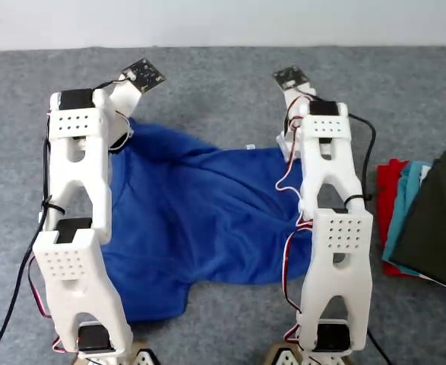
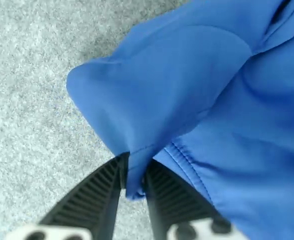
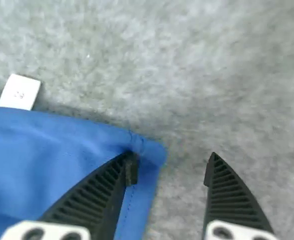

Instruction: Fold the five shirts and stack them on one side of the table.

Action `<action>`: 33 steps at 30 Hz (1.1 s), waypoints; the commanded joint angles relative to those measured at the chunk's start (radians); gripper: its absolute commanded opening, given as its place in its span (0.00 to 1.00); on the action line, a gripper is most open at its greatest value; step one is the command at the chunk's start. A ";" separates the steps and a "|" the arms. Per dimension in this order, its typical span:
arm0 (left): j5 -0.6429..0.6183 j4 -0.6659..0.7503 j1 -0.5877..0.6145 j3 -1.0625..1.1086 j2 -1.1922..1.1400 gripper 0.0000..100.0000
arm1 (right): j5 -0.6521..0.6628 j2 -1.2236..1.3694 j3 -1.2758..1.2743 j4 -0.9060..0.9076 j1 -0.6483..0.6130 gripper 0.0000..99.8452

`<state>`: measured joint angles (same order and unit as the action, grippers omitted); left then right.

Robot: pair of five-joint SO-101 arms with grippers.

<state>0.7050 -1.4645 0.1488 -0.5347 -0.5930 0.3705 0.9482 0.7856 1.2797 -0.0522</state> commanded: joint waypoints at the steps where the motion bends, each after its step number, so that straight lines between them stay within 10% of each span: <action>1: 0.005 -0.003 -0.005 -0.005 0.005 0.01 | -0.008 0.008 0.048 -0.010 -0.031 0.23; 21: -0.021 0.003 0.002 -0.058 -0.049 0.01 | 0.149 0.051 0.422 0.170 -0.028 0.01; 33: -0.181 0.264 0.002 -0.197 -0.055 0.01 | 0.216 0.077 0.542 -0.119 0.084 0.01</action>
<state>0.5470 -1.2958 0.1488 -0.6851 -0.6605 0.5777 1.0234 1.2704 1.2275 -0.0046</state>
